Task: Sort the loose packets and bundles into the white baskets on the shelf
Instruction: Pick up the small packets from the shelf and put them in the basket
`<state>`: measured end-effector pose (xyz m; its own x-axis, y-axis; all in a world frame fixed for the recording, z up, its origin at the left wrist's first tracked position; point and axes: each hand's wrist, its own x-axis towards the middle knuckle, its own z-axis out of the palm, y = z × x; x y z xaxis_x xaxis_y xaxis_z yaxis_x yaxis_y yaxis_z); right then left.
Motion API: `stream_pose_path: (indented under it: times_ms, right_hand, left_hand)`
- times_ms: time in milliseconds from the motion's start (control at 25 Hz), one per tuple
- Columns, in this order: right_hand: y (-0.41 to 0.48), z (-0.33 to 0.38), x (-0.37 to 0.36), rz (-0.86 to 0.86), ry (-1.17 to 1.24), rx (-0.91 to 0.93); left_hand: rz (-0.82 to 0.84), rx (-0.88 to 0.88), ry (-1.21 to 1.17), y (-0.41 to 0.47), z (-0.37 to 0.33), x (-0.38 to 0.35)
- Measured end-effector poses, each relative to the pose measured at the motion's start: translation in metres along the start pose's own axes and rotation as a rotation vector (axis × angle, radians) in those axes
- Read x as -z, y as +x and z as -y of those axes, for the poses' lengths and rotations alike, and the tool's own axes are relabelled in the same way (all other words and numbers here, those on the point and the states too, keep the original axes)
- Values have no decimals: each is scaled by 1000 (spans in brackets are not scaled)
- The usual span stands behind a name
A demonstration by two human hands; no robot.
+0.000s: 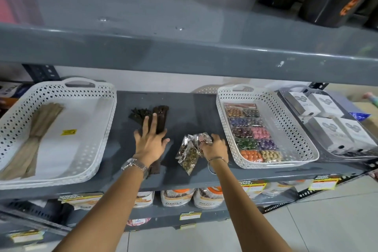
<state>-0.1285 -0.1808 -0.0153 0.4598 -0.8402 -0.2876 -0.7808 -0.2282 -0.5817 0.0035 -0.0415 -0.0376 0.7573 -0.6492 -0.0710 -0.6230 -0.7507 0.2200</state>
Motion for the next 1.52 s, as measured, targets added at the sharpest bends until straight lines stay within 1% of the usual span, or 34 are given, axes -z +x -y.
stream_pose_path:
  times_ms: [80, 120, 200, 240, 280, 320, 400, 480, 520, 560, 600, 680, 720, 760, 800, 840, 920, 960, 1080, 1120, 1160, 1200, 1240, 1280, 1320, 1360, 1400, 1440, 1480, 1520]
  right_hand:
    - [2, -1, -2, 1, -64, 58]
    - [5, -2, -1, 6, -46, 52]
    - [10, -2, 2, 6, 160, -26]
    - [12, 0, 3, -1, 282, -65]
    - [12, 3, 5, -9, 383, -98]
    - [12, 7, 8, -6, 475, -133]
    - [12, 17, 16, 24, 717, -183]
    - [12, 19, 37, 38, 936, -171]
    - [14, 16, 50, 19, 983, -136]
    - [17, 6, 66, -14, 967, -88]
    - [20, -8, 80, -44, 920, -43]
    - [24, -43, 111, -109, 780, -24]
    - [28, -59, 123, -130, 679, -47]
    - [32, -72, 133, -138, 543, -69]
    - [39, -82, 140, -128, 348, -84]
    - [44, -89, 144, -88, 119, -91]
    - [45, -88, 148, 15, -322, -88]
    - [44, -88, 146, 49, -439, -96]
    - [39, -90, 137, 51, -503, -143]
    - [34, -88, 134, 29, -531, -163]
    - [31, -85, 132, -1, -581, -177]
    - [26, -80, 131, -71, -631, -167]
    - [19, -73, 129, -170, -631, -123]
    - [11, -64, 122, -261, -567, -23]
    - [0, -54, 110, -321, -467, 122]
    - [-15, -44, 96, -344, -354, 271]
    - [-30, -34, 80, -313, -263, 369]
    - [-41, -26, 64, -235, -229, 391]
    - [-46, -18, 49, -138, -244, 367]
    - [-46, -15, 35, -37, -277, 325]
  left_hand:
    - [110, 109, -130, 1, 6, -1]
    - [106, 134, -146, -3, 6, -4]
    - [-48, 93, -74, -13, -2, -9]
    - [-132, 65, -74, -16, -11, -7]
    - [-178, 48, -128, -15, -23, -2]
    - [-180, 38, -216, -13, -38, 4]
    - [-79, 32, -434, -6, -70, 18]
    - [15, 25, -690, -1, -103, 29]
    - [30, 28, -800, 0, -117, 33]
    - [27, -1, -844, 1, -131, 35]
    - [24, -60, -828, -1, -145, 37]
    - [46, -209, -724, -4, -176, 33]
    - [43, -264, -629, -6, -191, 27]
    - [23, -296, -510, -8, -204, 20]
    - [-1, -309, -382, -10, -214, 13]
    - [12, -307, -259, -11, -222, 6]
    - [137, -272, -71, -12, -236, -5]
    - [187, -260, 0, -12, -241, -9]
    - [214, -291, 105, -9, -244, -6]
    - [191, -329, 81, -10, -242, -5]
    - [136, -366, 8, -13, -236, -3]
    - [41, -381, -108, -17, -228, -1]
    - [-86, -355, -263, -21, -217, 2]
    - [-196, -278, -415, -26, -201, 5]
    - [-268, -158, -533, -31, -181, 8]
    - [-295, -19, -603, -34, -157, 11]
    - [-264, 112, -587, -39, -132, 14]
    - [-173, 223, -496, -42, -107, 14]
    - [-40, 292, -376, -46, -87, 13]
    - [103, 311, -274, -51, -74, 12]
